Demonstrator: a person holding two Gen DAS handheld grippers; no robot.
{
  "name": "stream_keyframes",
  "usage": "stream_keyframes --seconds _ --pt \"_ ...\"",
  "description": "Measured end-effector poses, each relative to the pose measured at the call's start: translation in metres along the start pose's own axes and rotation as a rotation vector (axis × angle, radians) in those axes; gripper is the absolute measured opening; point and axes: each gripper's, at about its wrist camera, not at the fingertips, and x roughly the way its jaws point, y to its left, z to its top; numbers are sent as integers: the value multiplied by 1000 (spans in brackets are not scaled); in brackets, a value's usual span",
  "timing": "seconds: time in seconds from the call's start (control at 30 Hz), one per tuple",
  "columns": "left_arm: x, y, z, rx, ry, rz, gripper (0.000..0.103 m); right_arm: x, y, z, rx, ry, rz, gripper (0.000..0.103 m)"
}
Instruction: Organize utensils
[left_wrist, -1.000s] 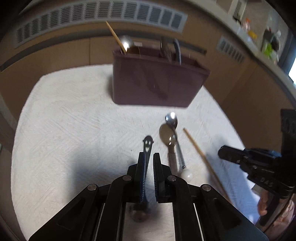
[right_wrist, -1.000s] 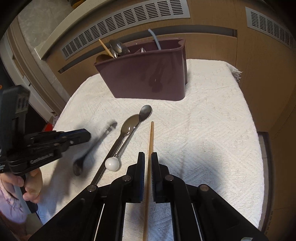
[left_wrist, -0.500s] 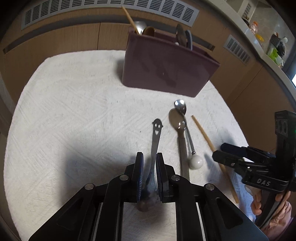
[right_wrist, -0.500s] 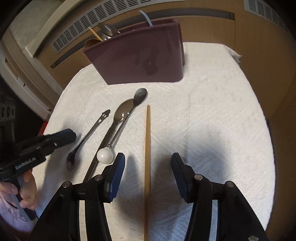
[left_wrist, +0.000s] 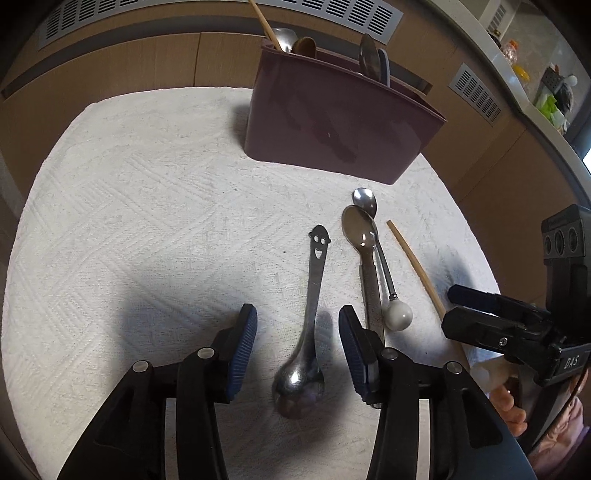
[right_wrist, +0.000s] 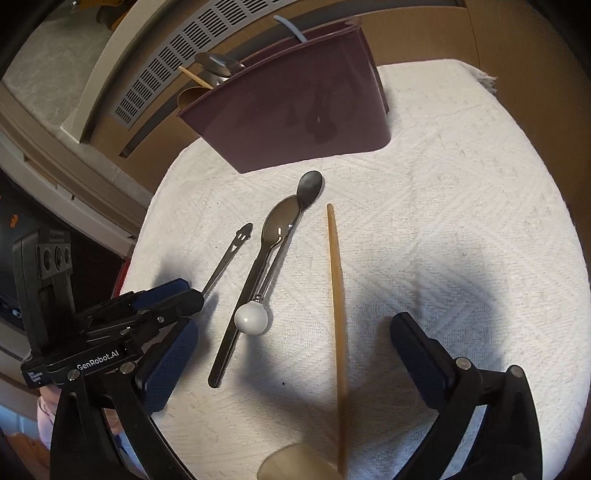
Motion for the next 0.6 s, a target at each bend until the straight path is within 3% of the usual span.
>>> stream_keyframes --seconds 0.13,0.2,0.27,0.37,0.43,0.53,0.6 --pt "-12 5 4 -9 -36 18 61 3 6 3 -61 33 -29 103" --pt "-18 8 6 -11 -54 32 65 5 14 1 -115 26 -92 99" --pt "-24 11 8 -12 -67 44 66 7 23 -2 -180 -23 -225 69" --pt "-30 14 9 -9 -77 54 66 13 30 -3 -283 -36 -342 45" --pt "-32 15 9 -3 -80 57 66 17 34 -4 -328 -27 -365 42" --pt "-33 13 8 4 -81 51 66 17 32 -1 -361 -21 -377 9" --pt "-32 11 7 12 -74 47 66 15 33 -2 -385 -20 -380 5"
